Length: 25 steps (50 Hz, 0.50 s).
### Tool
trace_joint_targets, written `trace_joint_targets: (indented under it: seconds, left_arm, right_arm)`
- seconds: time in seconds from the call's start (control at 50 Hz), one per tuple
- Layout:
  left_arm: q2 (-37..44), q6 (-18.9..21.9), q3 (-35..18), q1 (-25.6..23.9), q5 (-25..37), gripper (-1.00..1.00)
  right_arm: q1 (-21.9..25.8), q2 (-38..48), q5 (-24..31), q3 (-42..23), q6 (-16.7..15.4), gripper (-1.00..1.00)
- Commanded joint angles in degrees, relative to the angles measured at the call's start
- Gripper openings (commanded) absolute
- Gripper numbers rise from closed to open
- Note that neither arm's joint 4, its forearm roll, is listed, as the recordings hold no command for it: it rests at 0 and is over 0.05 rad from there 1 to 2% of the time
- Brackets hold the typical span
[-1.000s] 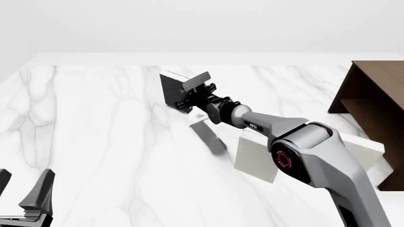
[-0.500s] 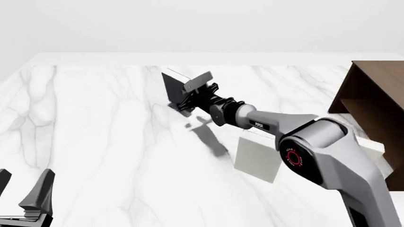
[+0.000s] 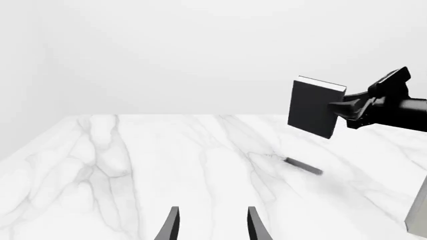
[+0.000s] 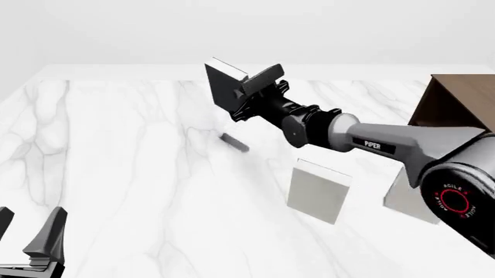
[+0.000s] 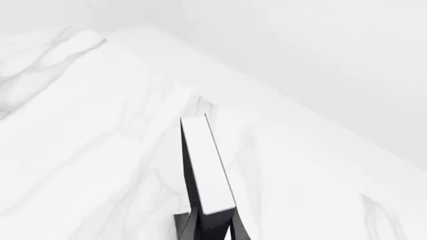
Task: Pick up the book on the left and place it on top of the shelf.
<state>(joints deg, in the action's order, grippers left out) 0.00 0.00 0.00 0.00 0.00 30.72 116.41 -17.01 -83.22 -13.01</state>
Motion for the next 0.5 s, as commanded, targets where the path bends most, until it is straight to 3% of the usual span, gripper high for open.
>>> trace_joint_targets:
  seconds: [0.02, 0.5]
  left_arm:
    - [0.0, 0.0, 0.0, 0.0, 0.0, 1.0]
    - [0.0, 0.0, 0.0, 0.0, 0.0, 1.0]
  right_arm:
    - [0.1, -10.72, -0.79, 7.8, -0.55, -1.0]
    - [-1.25, -28.3, 1.82, 18.44, -5.06, -1.0]
